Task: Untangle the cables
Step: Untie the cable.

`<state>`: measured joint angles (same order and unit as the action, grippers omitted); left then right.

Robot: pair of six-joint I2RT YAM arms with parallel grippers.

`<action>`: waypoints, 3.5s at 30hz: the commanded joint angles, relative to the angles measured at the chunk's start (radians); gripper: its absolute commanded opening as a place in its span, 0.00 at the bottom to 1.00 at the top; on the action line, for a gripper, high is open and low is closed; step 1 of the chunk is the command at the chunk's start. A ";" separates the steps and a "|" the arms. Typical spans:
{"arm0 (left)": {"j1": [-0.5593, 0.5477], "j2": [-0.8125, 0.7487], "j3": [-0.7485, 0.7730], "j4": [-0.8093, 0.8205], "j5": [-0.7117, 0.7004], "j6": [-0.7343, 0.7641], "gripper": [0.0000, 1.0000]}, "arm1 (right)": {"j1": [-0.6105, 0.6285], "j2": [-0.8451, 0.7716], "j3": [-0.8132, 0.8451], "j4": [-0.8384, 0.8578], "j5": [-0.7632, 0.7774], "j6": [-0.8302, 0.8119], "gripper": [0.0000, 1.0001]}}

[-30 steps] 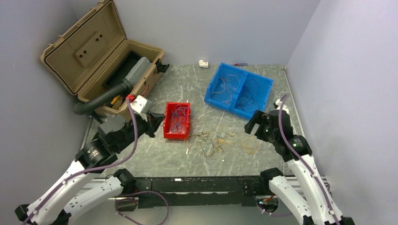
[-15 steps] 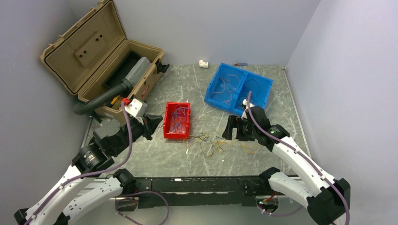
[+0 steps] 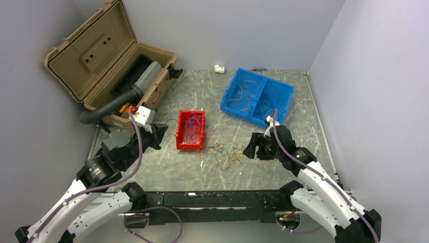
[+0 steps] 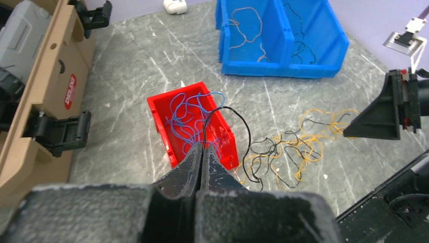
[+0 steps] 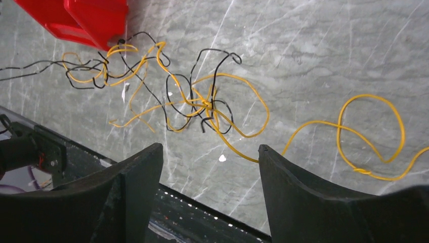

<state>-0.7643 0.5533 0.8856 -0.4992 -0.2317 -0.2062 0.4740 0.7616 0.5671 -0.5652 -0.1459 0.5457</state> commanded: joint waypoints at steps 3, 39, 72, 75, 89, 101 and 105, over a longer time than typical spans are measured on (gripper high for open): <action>0.003 0.013 0.019 -0.028 -0.092 -0.031 0.00 | 0.004 -0.005 -0.037 0.060 -0.017 0.021 0.62; 0.003 -0.179 0.152 -0.291 -0.615 0.023 0.00 | -0.028 -0.117 0.481 -0.601 1.203 0.516 0.00; -0.053 0.202 -0.183 0.573 0.456 0.052 0.91 | -0.028 0.217 1.245 -0.087 0.368 -0.088 0.00; -0.118 0.302 -0.171 0.671 0.407 0.109 0.91 | -0.028 0.234 1.270 -0.070 0.346 -0.061 0.00; -0.282 0.858 -0.022 1.108 0.381 -0.023 0.92 | -0.028 0.259 1.259 -0.017 0.294 0.019 0.00; -0.307 1.193 0.137 1.077 0.338 -0.242 0.76 | -0.028 0.230 1.243 -0.007 0.372 0.001 0.00; -0.309 1.293 0.122 1.185 0.365 -0.322 0.09 | -0.027 0.209 1.242 -0.003 0.438 -0.017 0.00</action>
<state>-1.0634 1.7760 1.0172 0.5606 0.1276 -0.4240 0.4458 0.9989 1.8061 -0.6258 0.2111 0.5537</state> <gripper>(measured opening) 0.449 0.009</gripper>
